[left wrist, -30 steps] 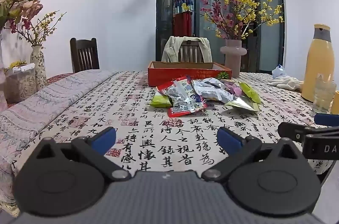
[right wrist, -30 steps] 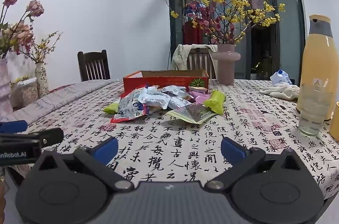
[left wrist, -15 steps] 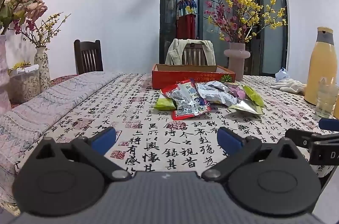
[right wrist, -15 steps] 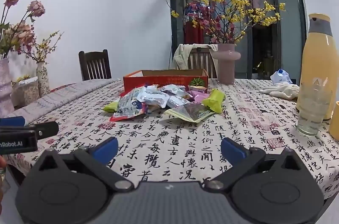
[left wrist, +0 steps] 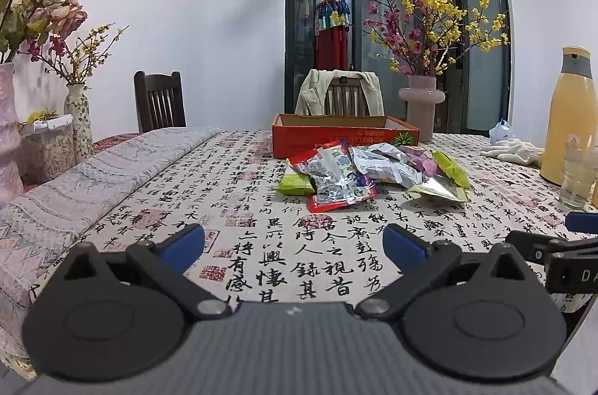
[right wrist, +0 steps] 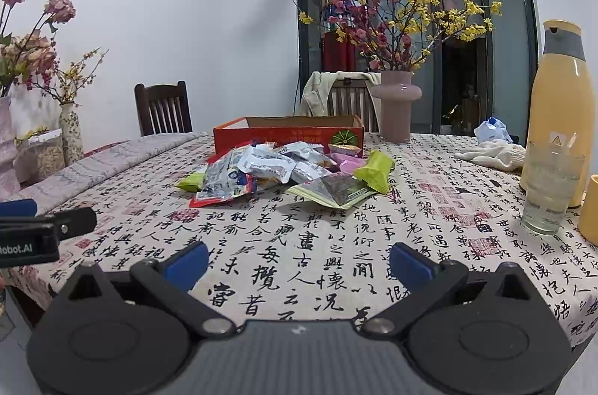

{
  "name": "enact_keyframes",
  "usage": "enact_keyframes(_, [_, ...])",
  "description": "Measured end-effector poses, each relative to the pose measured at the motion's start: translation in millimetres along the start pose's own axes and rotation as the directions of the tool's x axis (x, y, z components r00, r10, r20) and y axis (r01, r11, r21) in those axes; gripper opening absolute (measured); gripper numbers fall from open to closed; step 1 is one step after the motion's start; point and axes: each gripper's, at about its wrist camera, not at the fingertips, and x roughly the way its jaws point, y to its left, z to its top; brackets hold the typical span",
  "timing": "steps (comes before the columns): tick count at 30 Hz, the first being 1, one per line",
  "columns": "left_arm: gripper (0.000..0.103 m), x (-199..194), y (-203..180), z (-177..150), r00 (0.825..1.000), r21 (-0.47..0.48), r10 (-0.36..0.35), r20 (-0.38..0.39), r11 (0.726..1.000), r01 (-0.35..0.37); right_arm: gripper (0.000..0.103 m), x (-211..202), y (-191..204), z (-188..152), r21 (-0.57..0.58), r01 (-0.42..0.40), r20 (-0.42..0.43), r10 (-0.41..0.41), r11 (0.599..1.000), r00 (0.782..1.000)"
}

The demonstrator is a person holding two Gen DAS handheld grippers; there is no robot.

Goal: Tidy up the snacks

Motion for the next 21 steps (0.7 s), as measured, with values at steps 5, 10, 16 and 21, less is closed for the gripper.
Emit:
enact_keyframes(5, [0.103,1.0,-0.1,0.2,1.0,0.003,0.004,-0.003,1.0,-0.004,0.103,-0.1,-1.0,0.5,0.0,0.003,0.003,-0.003,1.0,1.0])
enact_keyframes(10, [0.103,0.8,-0.7,-0.5,1.0,0.008,0.006,0.0,1.0,-0.006,0.103,-0.1,-0.7,0.7,-0.002,0.003,0.004,-0.003,1.0,1.0])
enact_keyframes(16, [0.103,1.3,0.4,0.5,1.0,0.007,0.007,-0.005,1.0,-0.007,0.103,0.0,0.6,0.9,-0.007,0.005,0.007,-0.004,1.0,1.0])
enact_keyframes(21, [0.103,1.4,0.6,0.5,1.0,0.006,0.007,-0.006,1.0,-0.007,0.103,1.7,-0.3,0.6,-0.001,0.006,-0.001,-0.006,1.0,1.0])
